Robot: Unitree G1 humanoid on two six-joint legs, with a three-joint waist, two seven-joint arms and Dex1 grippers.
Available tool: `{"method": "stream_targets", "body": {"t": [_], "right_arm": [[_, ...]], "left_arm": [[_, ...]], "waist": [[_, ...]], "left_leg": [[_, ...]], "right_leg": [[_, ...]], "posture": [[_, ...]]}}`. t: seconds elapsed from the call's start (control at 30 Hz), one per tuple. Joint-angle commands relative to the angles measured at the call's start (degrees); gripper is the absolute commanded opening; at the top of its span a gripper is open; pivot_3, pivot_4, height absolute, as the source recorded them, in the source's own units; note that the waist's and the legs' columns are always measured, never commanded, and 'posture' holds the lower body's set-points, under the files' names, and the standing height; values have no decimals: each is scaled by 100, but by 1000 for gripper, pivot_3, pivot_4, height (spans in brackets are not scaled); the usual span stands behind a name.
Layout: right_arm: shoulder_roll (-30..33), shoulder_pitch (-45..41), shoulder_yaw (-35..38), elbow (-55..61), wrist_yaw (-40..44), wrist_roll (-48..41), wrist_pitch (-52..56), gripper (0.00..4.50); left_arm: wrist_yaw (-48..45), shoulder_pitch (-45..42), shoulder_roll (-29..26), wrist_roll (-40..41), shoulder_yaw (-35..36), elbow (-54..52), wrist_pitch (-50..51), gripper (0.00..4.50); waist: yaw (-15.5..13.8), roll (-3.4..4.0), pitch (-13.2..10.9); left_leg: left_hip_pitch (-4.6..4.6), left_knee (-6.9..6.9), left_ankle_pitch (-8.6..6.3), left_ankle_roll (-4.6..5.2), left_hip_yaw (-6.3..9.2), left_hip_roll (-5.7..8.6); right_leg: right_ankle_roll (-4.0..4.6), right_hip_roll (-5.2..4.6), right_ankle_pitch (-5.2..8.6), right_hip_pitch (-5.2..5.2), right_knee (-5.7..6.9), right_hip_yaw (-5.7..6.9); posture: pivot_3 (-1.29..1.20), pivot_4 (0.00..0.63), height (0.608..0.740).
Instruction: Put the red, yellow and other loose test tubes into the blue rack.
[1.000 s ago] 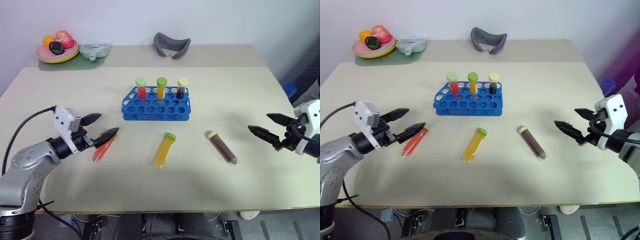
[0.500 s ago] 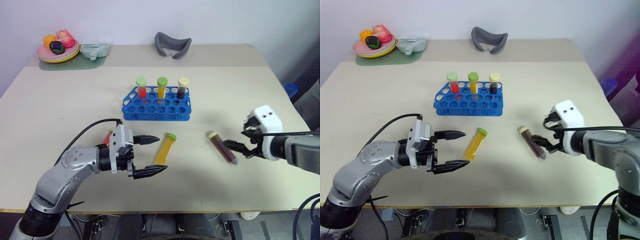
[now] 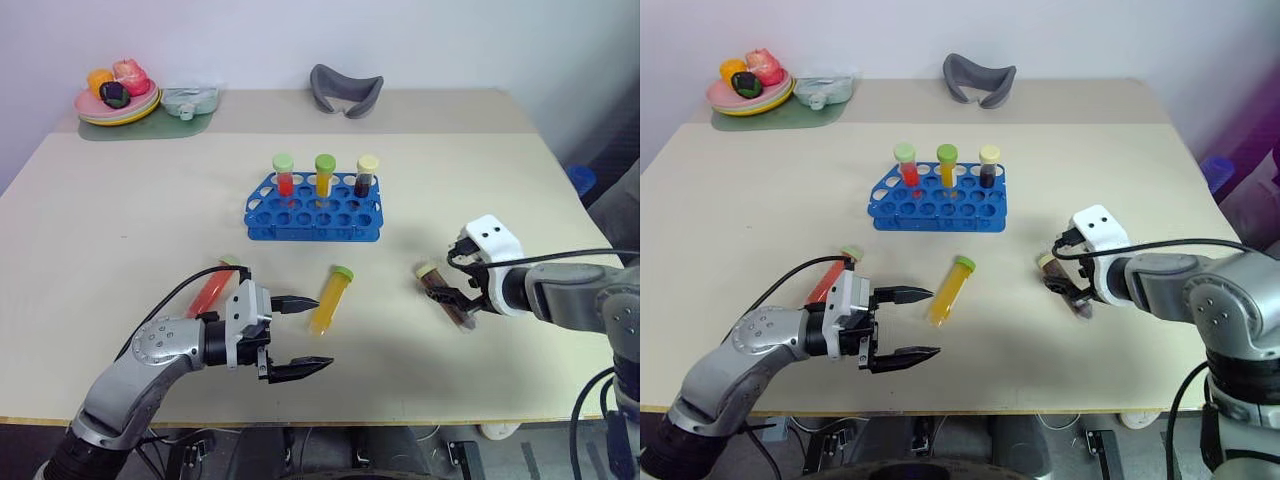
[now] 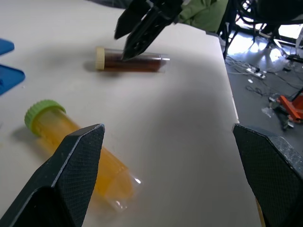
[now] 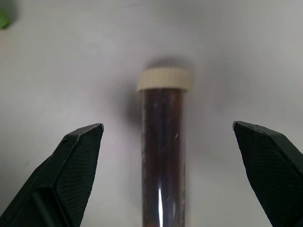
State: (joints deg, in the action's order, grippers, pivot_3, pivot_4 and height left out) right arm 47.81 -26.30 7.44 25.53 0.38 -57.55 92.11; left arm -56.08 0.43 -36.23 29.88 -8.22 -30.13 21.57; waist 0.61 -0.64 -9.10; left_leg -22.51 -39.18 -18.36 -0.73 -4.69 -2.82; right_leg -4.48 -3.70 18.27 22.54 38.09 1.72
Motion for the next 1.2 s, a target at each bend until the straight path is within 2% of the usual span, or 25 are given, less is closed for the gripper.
{"method": "stream_targets", "body": {"t": [0.03,0.47,0.8,1.1,1.13,1.2], "right_arm": [[167,-312,-213,-290,-358,-489,39,4500],[412,-800,-944,-1340,-1659,-1975,39,4500],[395,-947,-1422,-1680,-2295,-2331,39,4500],[386,-966,-1522,-1806,-2516,-2467,39,4500],[378,-973,-1523,-1812,-2538,-2467,39,3975],[352,-998,-1524,-1796,-2559,-2444,39,3273]], "left_arm": [[-37,71,24,-48,-15,-86,-200,4432],[63,193,164,-107,-121,-209,-271,4432],[181,118,187,-59,-201,-300,-208,4432],[214,80,198,-37,-242,-369,-155,4432],[224,64,200,-32,-245,-381,-137,4500],[248,28,197,-22,-249,-405,-98,4500]], "waist": [[2,0,0],[9,0,0],[8,0,0],[7,-1,1],[6,-1,1],[8,-1,1]], "left_leg": [[-1,1,0,0,1,0],[-3,1,-1,2,0,-4],[-4,1,-2,3,1,-4],[-4,1,-2,3,1,-4],[-4,1,-2,3,1,-4],[-4,1,-2,3,1,-4]], "right_leg": [[0,-1,0,1,0,0],[0,-5,0,4,-1,0],[0,-6,0,3,-2,0],[0,-7,0,1,-3,0],[0,-8,0,1,-3,0],[0,-8,0,1,-4,0]], "posture": [[0,150,735],[0,150,735],[0,150,735],[0,150,735],[0,150,735],[0,150,735]]}}
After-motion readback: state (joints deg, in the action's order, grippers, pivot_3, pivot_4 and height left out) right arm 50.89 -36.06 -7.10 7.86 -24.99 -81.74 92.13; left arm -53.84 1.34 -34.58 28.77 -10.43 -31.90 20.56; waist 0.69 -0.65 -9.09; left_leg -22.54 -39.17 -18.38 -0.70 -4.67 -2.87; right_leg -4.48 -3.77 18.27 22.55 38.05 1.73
